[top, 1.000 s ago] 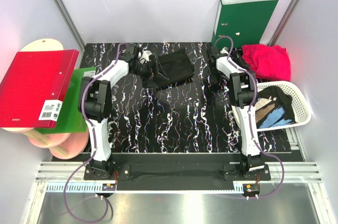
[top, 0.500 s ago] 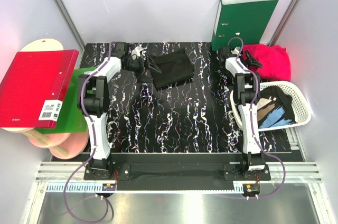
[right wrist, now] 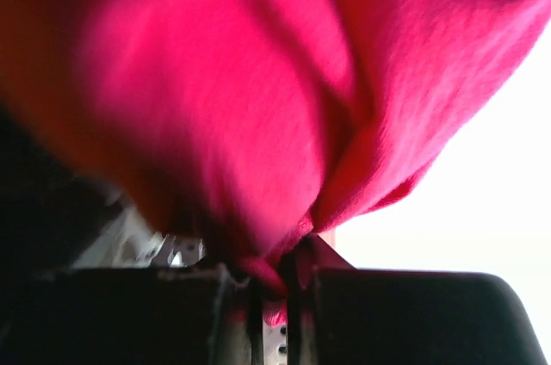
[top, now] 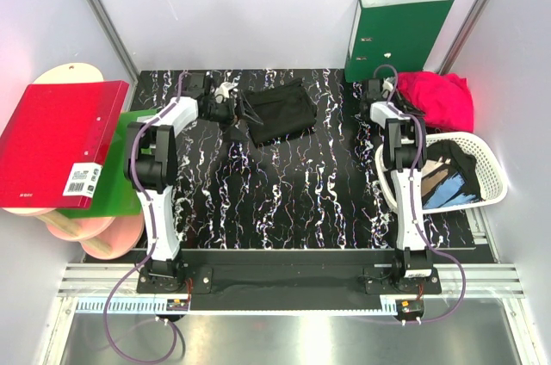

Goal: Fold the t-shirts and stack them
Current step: Put the neatly folded tshirt into the corner of the board with the right arm

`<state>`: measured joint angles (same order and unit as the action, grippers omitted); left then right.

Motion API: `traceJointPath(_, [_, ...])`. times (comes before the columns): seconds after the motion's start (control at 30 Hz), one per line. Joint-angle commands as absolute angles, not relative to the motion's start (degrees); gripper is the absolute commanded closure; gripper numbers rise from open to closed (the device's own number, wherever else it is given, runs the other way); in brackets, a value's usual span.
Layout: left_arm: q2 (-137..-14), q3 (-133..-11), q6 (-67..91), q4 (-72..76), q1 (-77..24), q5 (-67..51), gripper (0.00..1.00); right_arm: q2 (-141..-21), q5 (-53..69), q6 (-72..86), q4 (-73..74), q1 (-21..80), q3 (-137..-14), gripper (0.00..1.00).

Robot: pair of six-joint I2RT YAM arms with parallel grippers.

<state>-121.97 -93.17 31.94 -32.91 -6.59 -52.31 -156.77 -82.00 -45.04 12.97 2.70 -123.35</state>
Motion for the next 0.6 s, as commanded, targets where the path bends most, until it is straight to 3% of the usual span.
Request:
traceJointPath(0.0, [-118.0, -93.3, 31.8, -31.6, -7.9, -53.2, 0.01, -149.2, -80.1, -45.5, 7.6, 6.6, -119.1, 1.00])
traceJointPath(0.2, [-117.2, -92.8, 32.6, -32.1, -9.4, -52.1, 0.01, -145.5, -76.1, -40.5, 12.7, 15.9, -113.3, 1.00])
traceJointPath(0.37, [-115.1, -89.6, 32.9, -32.3, -9.8, -51.3, 0.01, -144.3, -69.5, -25.8, 28.0, 21.4, -113.8, 1.00])
traceJointPath(0.5, [-113.5, -86.8, 32.5, -32.3, -10.2, -50.2, 0.01, -143.4, -55.8, -11.8, 46.2, 24.0, -118.6, 1.00])
traceJointPath(0.57, [-112.6, -85.3, 32.6, -32.2, -10.5, -49.5, 0.01, -143.2, -54.9, -9.4, 47.5, 24.7, -118.2, 1.00])
